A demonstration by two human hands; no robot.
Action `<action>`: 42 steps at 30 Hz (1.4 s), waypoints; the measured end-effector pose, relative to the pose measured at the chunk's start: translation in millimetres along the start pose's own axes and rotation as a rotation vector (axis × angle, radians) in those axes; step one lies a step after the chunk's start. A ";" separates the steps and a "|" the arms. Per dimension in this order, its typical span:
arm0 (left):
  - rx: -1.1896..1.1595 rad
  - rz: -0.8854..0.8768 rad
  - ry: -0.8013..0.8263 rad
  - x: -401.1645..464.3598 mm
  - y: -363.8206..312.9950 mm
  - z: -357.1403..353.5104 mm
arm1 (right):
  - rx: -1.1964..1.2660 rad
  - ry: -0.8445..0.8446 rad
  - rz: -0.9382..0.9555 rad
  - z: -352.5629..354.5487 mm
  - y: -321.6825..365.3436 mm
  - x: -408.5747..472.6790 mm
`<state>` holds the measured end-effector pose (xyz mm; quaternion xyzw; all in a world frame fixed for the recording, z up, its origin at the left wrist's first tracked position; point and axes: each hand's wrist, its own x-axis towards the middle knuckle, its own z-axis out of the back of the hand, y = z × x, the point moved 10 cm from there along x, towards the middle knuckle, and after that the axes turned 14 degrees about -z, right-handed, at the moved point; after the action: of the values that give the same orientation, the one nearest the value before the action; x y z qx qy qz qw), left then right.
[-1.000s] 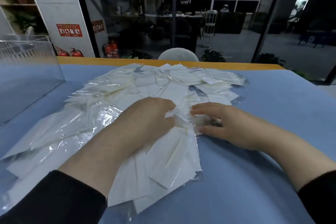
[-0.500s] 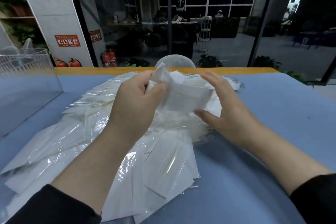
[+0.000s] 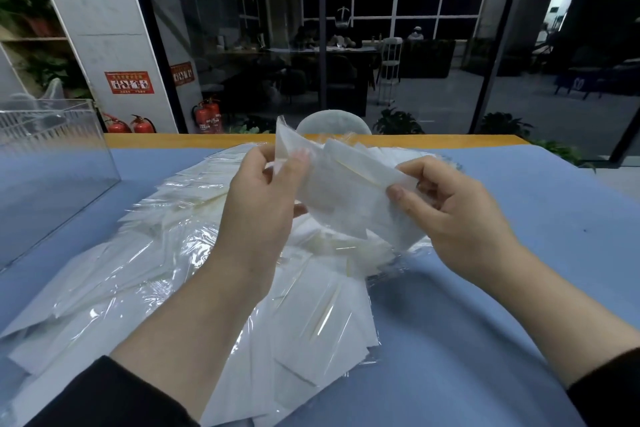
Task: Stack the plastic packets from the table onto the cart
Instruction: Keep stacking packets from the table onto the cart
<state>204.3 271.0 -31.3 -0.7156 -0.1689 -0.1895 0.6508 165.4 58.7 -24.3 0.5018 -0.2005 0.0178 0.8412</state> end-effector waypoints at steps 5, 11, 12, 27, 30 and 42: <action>0.044 0.156 0.003 -7.5 20.8 -2.7 | -0.143 0.071 -0.079 -18.7 -24.1 -0.1; 0.142 0.074 0.185 -10.3 20.9 -19.8 | -0.178 0.121 -0.045 -26.9 -21.6 -2.4; 0.168 0.055 0.208 -11.0 21.5 -21.7 | -0.172 0.120 -0.048 -27.3 -22.7 -1.7; 0.493 -0.333 0.146 -8.3 -9.0 -16.2 | -0.549 0.151 0.214 -39.5 21.8 -19.5; 0.481 -0.168 0.065 -0.4 8.8 0.7 | -0.504 0.183 0.080 -37.6 -4.9 -11.4; 0.411 -0.098 -0.014 2.8 10.0 11.3 | -0.375 0.188 0.041 -37.1 -5.5 -11.1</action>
<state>212.2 281.3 -39.5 -0.5599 -0.2433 -0.1773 0.7719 168.3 89.4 -48.3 0.3284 -0.1311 0.0442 0.9344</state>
